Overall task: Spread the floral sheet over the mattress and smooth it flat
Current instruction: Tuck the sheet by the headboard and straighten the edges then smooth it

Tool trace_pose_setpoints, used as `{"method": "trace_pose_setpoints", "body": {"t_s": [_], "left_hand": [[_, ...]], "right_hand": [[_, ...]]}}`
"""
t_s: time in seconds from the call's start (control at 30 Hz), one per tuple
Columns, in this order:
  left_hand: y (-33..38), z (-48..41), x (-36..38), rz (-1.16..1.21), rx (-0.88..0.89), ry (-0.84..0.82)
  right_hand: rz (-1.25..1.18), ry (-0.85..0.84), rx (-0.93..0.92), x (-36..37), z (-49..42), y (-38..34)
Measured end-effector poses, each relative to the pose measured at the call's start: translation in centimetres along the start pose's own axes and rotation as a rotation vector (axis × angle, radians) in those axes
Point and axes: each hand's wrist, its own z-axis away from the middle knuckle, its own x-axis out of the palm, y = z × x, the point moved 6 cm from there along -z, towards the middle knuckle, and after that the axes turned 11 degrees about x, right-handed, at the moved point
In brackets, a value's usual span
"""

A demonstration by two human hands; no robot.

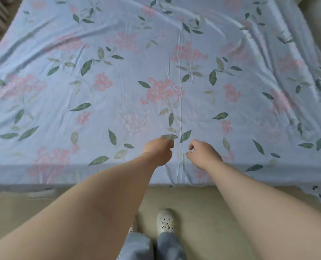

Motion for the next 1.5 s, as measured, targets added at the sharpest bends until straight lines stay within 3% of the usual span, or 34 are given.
{"method": "trace_pose_setpoints", "body": {"t_s": [0.27, 0.43, 0.6, 0.8, 0.97, 1.17, 1.37, 1.5], "left_hand": [[-2.6, -5.9, 10.4, -0.171, -0.018, -0.182], [-2.2, -7.7, 11.2, -0.285, -0.009, -0.06], [-1.6, -7.9, 9.8, -0.21, 0.014, -0.071], [-0.8, -6.4, 9.4, -0.278, -0.001, -0.346], [-1.0, -5.6, 8.3, -0.22, -0.016, -0.129], [-0.5, -6.7, 8.2, -0.38, 0.048, -0.007], [-1.3, -6.2, 7.3, -0.278, 0.028, -0.195], [-0.5, -6.9, 6.4, -0.369, 0.112, -0.404]], "right_hand": [[0.276, -0.032, -0.099, 8.2, -8.2, 2.8], [0.365, 0.088, -0.178, 9.9, -10.2, 2.8], [0.35, 0.013, -0.254, 8.8, -10.1, 2.1], [0.326, -0.016, -0.265, 6.9, -9.0, 2.0], [0.329, -0.111, -0.246, 6.4, -8.1, 2.0], [0.353, -0.232, -0.257, 6.8, -8.3, 2.1], [0.396, -0.303, -0.258, 8.1, -8.0, 1.7], [0.393, -0.324, -0.279, 7.9, -7.5, 1.3]]}}
